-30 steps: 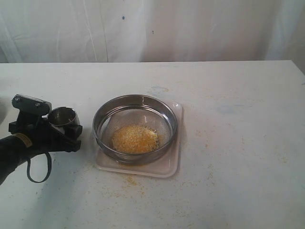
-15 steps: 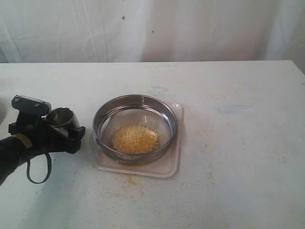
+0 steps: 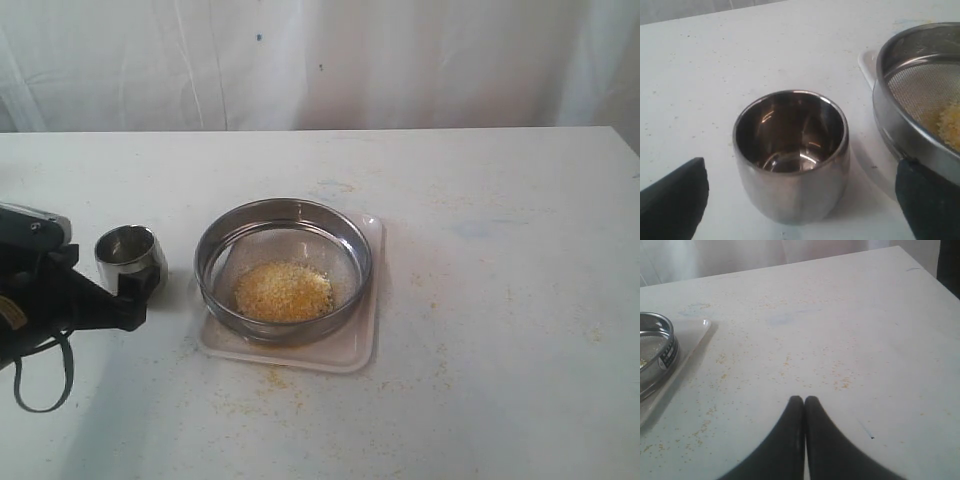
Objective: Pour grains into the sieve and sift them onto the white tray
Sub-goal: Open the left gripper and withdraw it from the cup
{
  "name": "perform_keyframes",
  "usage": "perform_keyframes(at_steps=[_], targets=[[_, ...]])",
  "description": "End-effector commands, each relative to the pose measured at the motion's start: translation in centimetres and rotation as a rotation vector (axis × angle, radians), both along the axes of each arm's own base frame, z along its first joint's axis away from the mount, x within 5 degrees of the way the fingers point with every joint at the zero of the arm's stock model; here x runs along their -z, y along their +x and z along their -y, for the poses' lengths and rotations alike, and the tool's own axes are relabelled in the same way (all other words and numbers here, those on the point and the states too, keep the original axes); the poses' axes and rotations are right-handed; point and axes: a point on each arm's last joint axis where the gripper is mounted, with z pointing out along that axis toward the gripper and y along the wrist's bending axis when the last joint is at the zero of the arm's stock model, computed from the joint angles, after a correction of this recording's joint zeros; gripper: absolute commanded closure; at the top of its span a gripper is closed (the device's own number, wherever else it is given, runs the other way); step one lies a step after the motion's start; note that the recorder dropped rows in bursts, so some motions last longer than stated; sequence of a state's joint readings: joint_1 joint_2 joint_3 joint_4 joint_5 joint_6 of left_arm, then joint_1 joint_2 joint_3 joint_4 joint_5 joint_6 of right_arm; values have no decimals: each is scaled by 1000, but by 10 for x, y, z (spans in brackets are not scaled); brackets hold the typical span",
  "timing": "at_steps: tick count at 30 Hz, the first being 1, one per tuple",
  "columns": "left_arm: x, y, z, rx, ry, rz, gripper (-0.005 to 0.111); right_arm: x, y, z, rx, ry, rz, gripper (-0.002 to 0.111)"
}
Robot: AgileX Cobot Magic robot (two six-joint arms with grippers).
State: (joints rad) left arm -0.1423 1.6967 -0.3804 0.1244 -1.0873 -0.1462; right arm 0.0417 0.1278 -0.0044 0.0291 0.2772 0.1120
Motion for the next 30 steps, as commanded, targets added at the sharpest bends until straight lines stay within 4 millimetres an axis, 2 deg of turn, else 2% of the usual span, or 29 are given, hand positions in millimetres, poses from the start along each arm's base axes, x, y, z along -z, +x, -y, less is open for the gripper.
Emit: perform_keyframes(at_steps=[1,4,10,12,18,23,30], targets=[[-3,-23,-5,-20,-12,-16,10,2,0,0,2,1,-6,108],[-6,-39,-8,-35,-35,-19,31,2,0,0,2,1,-6,108],[-11,-69,-9,-48,-149,-24,94,2,0,0,2,1,-6,108],[-17,-75,-7,-6,-165,6,107,2,0,0,2,1,-6,108],[-34,-85,2,117,-160,109,107,2,0,0,2,1,-6,108],[-38,-113,1,149,-213,202,107,2,0,0,2,-1,-6,108],[-50,-125,12,317,-169,283,107,2,0,0,2,-1,-6,108]])
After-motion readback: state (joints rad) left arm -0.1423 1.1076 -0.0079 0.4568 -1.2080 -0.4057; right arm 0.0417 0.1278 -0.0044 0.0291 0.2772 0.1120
